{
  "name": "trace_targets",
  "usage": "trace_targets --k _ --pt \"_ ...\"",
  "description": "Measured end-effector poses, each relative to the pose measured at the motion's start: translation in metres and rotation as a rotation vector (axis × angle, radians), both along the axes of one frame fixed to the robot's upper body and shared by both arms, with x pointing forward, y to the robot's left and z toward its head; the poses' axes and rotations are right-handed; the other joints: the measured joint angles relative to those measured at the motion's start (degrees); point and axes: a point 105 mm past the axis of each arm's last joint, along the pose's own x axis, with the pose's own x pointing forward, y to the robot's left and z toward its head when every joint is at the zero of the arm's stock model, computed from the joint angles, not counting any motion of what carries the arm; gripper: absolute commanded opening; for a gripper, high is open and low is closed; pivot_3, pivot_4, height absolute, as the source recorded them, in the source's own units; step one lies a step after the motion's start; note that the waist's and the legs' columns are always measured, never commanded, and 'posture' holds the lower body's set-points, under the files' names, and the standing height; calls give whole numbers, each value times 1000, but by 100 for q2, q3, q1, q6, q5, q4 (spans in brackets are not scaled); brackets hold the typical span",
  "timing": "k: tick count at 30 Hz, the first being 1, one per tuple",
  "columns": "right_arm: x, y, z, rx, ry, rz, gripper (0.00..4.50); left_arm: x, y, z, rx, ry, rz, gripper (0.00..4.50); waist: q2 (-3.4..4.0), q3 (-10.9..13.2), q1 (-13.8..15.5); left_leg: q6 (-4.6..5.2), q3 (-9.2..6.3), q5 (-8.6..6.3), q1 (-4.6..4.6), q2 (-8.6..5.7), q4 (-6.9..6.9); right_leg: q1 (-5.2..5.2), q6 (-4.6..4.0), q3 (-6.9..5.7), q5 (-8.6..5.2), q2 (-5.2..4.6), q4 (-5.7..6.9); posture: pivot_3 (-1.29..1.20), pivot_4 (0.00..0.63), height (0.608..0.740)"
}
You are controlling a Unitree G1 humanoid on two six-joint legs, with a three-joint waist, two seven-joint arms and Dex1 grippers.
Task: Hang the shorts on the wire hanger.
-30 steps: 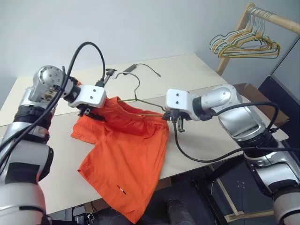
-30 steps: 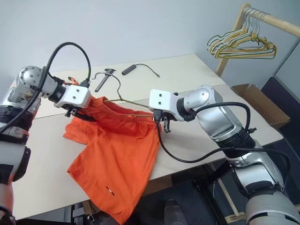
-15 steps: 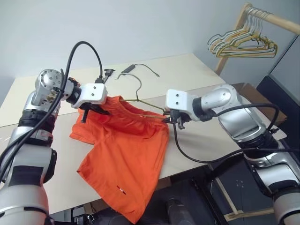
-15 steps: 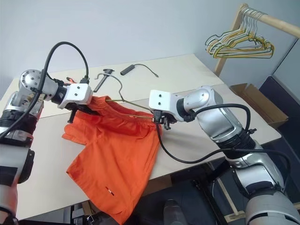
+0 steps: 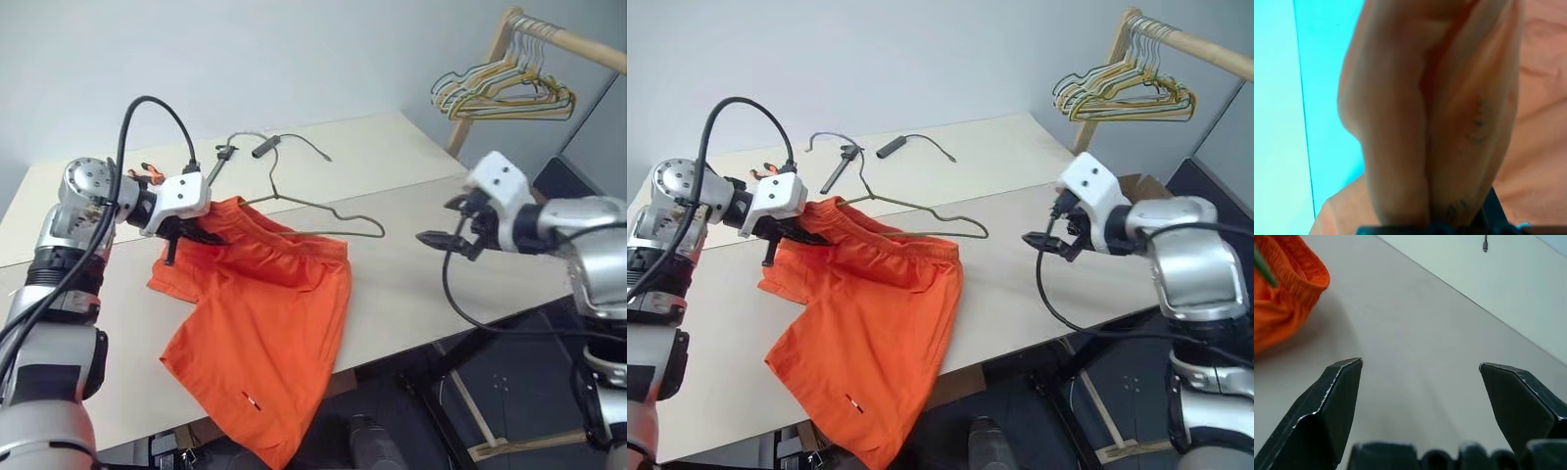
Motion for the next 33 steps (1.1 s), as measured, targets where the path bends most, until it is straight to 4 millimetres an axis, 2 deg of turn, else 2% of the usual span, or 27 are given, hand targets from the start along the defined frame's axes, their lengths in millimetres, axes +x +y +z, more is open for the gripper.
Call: trace_targets --k 3,6,11,16,19,24,30,33 --pt "-14 16 -32 142 94 44 4467 1 0 0 -8 7 15 0 -1 -1 -35 0 8 0 14 0 0 6 0 12 0 2 -2 -134 34 740" --pt "-15 41 -50 299 153 55 4467 2 1 1 -17 4 27 0 -1 -1 -60 0 16 0 28 -2 -2 8 1 26 -1 2 -1 -131 31 740" --pt "-2 86 -69 484 236 52 4467 3 2 4 -40 0 45 0 0 -2 -51 0 12 0 27 -5 -1 6 2 25 1 0 8 -118 30 740" --pt "20 113 -84 559 336 9 4467 3 1 5 -41 -4 43 0 1 -2 -45 -1 5 0 23 -6 -5 4 5 21 4 -2 12 -105 32 740" --pt "21 121 -99 581 414 -1 3888 3 1 5 -41 -3 45 0 1 -2 -35 -2 0 1 12 -8 -6 -3 5 17 4 -2 12 -98 34 740" --pt "15 132 -98 591 435 61 2133 3 3 7 -36 -7 50 0 2 -3 -51 -2 -1 1 12 -9 -6 -5 5 18 4 -2 14 -87 39 740" --pt "16 129 -92 606 402 48 53 0 4 7 -51 -7 57 0 2 -2 -43 -2 -1 1 14 -8 -6 -4 5 18 4 -2 14 -89 44 740" --pt "15 124 -90 613 377 33 18 -1 6 1 -57 20 73 0 2 -2 -40 -2 -2 1 13 -9 -6 -3 5 17 4 -1 14 -96 50 740"
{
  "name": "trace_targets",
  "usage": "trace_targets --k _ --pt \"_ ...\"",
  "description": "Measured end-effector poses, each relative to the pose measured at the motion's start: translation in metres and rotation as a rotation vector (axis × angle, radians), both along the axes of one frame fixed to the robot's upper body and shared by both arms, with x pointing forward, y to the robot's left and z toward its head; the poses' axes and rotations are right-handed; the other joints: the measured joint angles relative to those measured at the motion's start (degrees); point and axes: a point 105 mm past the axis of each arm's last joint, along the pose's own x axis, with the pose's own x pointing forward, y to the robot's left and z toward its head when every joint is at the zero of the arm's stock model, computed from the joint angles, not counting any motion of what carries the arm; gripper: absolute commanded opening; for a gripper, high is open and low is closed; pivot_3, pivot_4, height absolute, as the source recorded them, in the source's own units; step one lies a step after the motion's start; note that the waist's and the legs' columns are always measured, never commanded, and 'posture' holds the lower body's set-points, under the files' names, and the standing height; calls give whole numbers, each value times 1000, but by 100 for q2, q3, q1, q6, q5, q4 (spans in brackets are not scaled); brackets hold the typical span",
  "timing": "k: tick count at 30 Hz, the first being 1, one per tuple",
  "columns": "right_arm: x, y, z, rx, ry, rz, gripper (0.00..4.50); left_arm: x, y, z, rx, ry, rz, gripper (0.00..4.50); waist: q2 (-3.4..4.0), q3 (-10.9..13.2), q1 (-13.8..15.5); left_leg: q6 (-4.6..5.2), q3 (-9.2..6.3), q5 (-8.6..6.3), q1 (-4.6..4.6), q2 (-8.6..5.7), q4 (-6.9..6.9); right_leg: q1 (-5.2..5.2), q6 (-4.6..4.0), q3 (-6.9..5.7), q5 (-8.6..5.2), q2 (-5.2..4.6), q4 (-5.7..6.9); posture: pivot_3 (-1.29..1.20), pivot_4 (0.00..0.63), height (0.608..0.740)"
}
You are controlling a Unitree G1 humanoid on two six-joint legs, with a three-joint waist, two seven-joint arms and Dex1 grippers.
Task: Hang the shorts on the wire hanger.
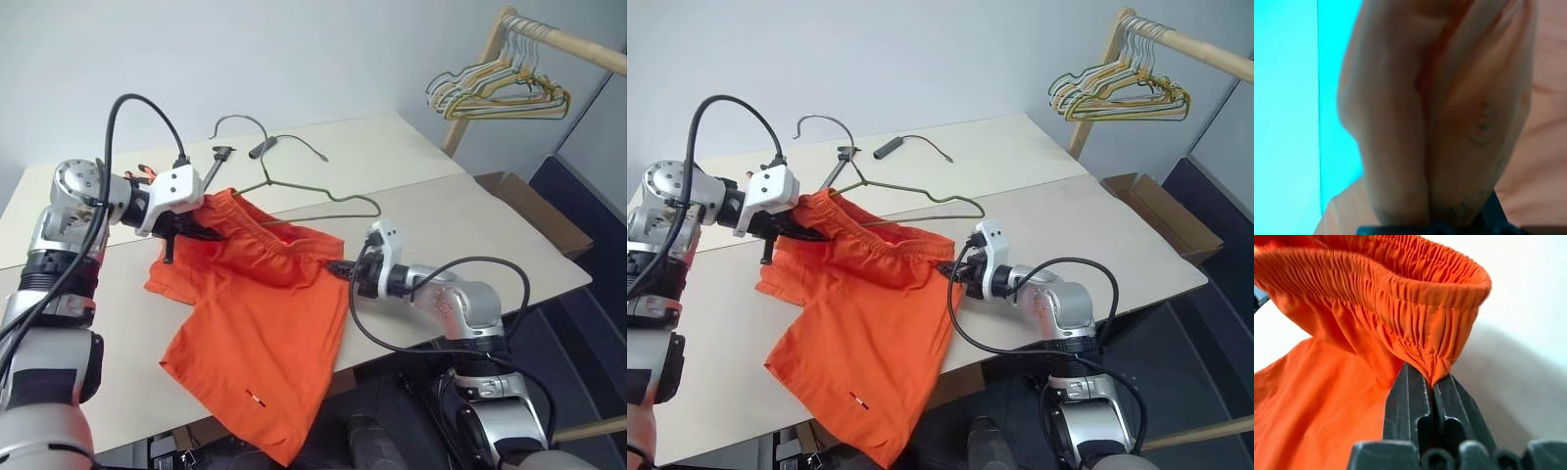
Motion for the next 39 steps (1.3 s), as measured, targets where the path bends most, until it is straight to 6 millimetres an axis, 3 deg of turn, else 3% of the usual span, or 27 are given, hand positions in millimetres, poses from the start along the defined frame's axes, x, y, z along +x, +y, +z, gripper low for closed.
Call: trace_targets --k 3,8,12,20,26,29,33,39 --pt "2 -10 -3 -18 -3 -38 18 -5 7 -4 16 19 1 0 0 0 -7 0 1 0 1 0 -1 0 0 1 0 -1 -1 -100 52 740" --pt "12 -49 10 -41 -54 -151 18 -11 19 -16 42 49 16 0 0 0 13 1 1 0 2 1 -2 2 0 0 0 0 -6 -104 47 740" --pt "14 -62 17 -68 -97 -167 18 -8 20 -17 59 15 21 0 0 0 14 1 2 -1 2 1 -2 4 0 0 0 -2 -5 -105 40 740" --pt "6 -74 27 -103 -174 -126 18 -4 26 -28 124 -14 55 0 0 -1 7 1 5 -1 2 1 -1 4 0 1 0 -1 -6 -115 19 740" --pt "-7 -65 49 -146 -282 -10 18 -6 25 -44 126 14 53 0 -1 -2 6 2 6 -1 0 2 -1 4 1 0 0 -1 -5 -114 19 740" --pt "-12 -52 53 -187 -317 55 782 -7 13 -54 98 55 33 0 -2 -4 6 2 6 -1 1 1 4 6 1 0 0 -2 -7 -137 10 740" --pt "-14 -44 55 -284 -367 117 2120 -4 -1 -57 69 63 11 0 -5 -8 15 2 5 -1 -4 2 4 5 1 -4 1 -2 -8 -137 10 740" --pt "-21 -64 55 -402 -415 144 4277 4 -5 -46 58 27 21 0 -5 -8 21 3 6 -2 -8 1 4 4 4 -4 2 -4 -13 -146 13 740"
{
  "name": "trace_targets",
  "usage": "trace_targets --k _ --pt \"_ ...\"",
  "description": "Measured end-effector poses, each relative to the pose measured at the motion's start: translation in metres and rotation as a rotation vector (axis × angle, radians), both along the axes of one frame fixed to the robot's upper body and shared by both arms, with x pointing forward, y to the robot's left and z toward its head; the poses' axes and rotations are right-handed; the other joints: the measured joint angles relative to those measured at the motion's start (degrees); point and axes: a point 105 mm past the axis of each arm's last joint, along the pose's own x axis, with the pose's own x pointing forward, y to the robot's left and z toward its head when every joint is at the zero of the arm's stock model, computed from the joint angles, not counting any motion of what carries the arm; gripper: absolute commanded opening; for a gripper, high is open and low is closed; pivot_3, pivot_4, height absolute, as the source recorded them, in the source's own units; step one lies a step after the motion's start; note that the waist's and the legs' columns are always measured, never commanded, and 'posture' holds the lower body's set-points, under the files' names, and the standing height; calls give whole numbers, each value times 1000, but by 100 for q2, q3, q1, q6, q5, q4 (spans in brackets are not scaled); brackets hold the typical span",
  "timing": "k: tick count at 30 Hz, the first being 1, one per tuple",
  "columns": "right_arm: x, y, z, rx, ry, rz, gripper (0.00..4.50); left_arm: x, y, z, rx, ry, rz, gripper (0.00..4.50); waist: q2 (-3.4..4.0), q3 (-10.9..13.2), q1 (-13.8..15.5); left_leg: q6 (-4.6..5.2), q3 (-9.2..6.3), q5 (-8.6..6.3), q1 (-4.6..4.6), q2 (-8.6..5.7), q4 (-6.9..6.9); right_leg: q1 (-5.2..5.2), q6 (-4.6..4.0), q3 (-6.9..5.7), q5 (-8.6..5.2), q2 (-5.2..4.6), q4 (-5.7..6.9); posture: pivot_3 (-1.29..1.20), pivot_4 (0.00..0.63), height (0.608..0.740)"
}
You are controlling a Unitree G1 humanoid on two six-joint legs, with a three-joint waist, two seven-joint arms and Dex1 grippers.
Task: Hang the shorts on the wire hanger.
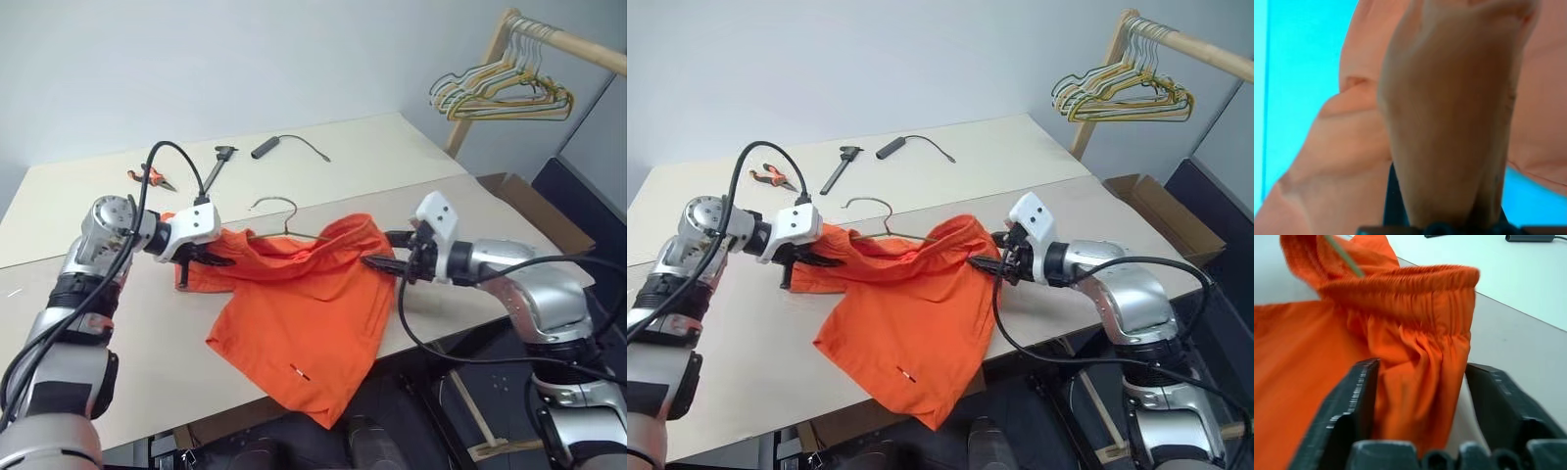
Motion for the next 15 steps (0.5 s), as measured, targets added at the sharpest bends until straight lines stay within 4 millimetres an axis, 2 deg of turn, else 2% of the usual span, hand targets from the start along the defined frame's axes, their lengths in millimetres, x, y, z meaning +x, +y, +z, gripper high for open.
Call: trace_targets --k 1,4,6,8,11,15 --pt "0 -6 0 -27 -8 -9 4487 0 0 0 0 -2 1 0 0 0 -5 0 1 0 1 0 0 1 0 0 0 0 -3 -144 15 740" --pt "5 -20 7 -74 -51 -47 4487 0 2 -2 -1 3 6 0 0 0 -24 0 6 0 8 1 0 1 0 4 0 1 -9 -144 15 740" --pt "11 -24 21 -69 -95 -64 4487 1 2 -3 1 6 5 0 0 0 -48 0 10 0 12 1 -1 0 0 9 0 1 -10 -144 15 740" --pt "15 -22 43 -51 -164 -59 4487 1 3 -2 6 5 6 0 0 0 -56 0 11 0 15 2 -1 0 0 11 0 2 -9 -146 13 740" --pt "13 6 75 13 -261 40 4487 3 4 -1 18 -3 6 0 0 -2 -95 0 10 0 15 3 -1 1 0 11 0 3 -8 -151 11 740" --pt "6 58 86 64 -278 206 4487 5 6 3 20 -7 11 0 1 -5 -163 0 7 0 10 0 1 1 3 10 2 -1 9 -150 11 740"
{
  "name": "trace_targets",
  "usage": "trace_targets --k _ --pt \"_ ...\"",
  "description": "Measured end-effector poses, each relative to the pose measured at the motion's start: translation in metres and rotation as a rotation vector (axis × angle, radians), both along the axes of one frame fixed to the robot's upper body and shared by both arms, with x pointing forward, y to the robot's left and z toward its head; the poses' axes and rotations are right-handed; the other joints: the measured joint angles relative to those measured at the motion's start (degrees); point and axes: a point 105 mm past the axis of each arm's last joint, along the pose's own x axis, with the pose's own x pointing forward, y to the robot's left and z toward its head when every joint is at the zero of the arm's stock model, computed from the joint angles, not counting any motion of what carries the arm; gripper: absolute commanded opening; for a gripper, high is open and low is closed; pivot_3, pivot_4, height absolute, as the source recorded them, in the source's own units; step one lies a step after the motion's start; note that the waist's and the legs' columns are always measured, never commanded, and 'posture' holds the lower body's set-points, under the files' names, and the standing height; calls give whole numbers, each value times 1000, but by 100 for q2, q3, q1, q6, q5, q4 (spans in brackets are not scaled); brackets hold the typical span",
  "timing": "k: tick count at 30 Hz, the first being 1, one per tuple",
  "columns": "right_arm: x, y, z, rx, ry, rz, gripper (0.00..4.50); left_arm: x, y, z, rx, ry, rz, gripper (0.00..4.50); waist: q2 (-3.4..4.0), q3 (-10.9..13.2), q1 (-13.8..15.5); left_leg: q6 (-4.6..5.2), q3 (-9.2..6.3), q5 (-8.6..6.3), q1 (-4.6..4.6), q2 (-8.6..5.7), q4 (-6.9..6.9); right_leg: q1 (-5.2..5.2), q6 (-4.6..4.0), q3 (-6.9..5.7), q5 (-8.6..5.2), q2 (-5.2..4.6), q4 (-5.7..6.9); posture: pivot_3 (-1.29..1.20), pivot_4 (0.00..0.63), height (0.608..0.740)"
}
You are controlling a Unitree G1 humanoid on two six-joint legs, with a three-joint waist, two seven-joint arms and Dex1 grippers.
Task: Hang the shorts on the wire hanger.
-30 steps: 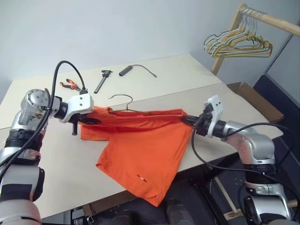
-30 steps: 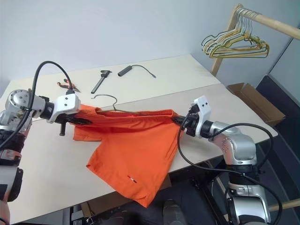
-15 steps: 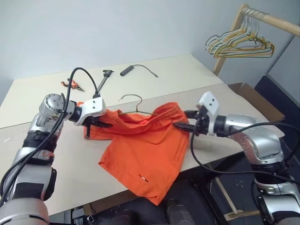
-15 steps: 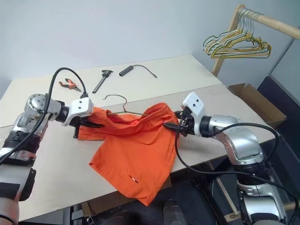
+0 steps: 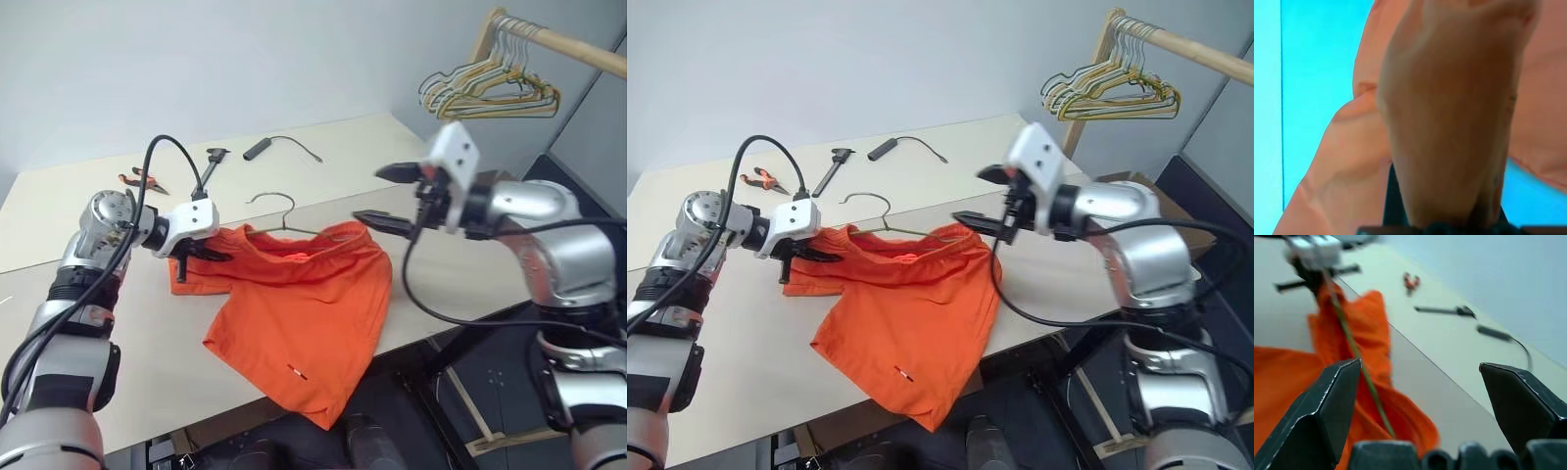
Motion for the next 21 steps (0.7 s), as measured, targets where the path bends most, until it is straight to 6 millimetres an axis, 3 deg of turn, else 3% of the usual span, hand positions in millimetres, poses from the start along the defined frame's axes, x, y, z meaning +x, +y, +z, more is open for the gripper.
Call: trace_targets --k 5,7,9,12,19,21 --pt "5 47 -11 -60 57 95 4487 0 0 -1 13 -2 -6 0 2 -2 -33 -1 -6 1 -3 -1 0 -3 0 -3 1 -1 1 -145 12 740" --pt "10 57 -21 -102 95 108 4128 0 1 -1 14 0 -7 0 3 -2 -30 -1 -10 1 -7 -3 1 -5 0 -6 1 -4 0 -142 13 740" --pt "14 62 -34 -139 137 108 3669 0 1 -1 15 3 -10 0 3 -2 -28 -2 -14 1 -13 -7 1 -10 0 -10 1 -8 0 -141 12 740" --pt "16 69 -47 -167 174 127 2598 -1 1 -1 16 5 -10 0 3 -3 -39 -5 -15 3 -17 -8 0 -17 0 -10 1 -7 1 -137 12 740" --pt "17 85 -50 -149 141 171 281 -2 3 -1 25 11 -13 0 4 -6 -110 -7 -22 4 -15 -11 0 -15 0 -11 1 -8 4 -125 11 740" --pt "18 86 -50 -148 121 178 17 -3 4 -1 28 16 -17 0 4 -6 -118 -8 -24 5 -15 -12 -1 -16 0 -12 1 -8 4 -125 11 740"
